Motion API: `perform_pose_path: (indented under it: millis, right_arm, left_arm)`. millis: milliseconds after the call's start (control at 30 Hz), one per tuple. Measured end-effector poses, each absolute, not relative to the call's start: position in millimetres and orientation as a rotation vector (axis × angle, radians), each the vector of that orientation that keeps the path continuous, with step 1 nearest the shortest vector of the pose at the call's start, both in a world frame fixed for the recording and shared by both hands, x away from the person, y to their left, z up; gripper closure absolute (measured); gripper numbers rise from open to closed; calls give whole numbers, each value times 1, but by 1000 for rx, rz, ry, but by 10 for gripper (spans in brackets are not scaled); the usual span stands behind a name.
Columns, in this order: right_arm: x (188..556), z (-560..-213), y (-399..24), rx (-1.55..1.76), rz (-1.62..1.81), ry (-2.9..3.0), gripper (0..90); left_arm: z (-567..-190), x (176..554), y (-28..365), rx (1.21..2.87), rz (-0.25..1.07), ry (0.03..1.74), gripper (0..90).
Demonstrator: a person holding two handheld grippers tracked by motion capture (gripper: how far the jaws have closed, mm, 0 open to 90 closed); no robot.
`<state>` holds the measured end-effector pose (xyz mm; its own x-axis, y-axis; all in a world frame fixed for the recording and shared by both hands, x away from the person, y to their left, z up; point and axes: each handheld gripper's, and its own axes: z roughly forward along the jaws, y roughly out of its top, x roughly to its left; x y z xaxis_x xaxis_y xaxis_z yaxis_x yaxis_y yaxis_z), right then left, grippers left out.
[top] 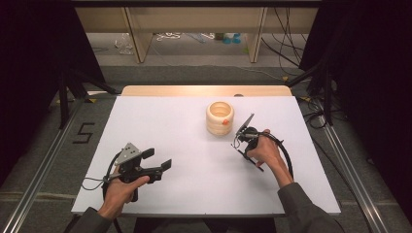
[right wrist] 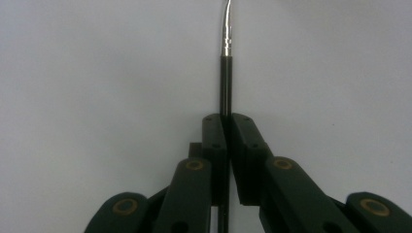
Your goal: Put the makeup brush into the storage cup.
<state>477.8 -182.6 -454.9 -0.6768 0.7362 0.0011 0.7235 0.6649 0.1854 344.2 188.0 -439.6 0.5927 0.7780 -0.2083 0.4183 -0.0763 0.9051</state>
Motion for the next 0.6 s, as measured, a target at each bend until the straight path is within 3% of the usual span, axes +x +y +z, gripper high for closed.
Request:
perform_pose_path:
  millis: [600]
  right_arm:
    - [475,-439,-186,1179,376,2808,854]
  left_arm:
    - [-440,345,188,1697,399,1000,173]
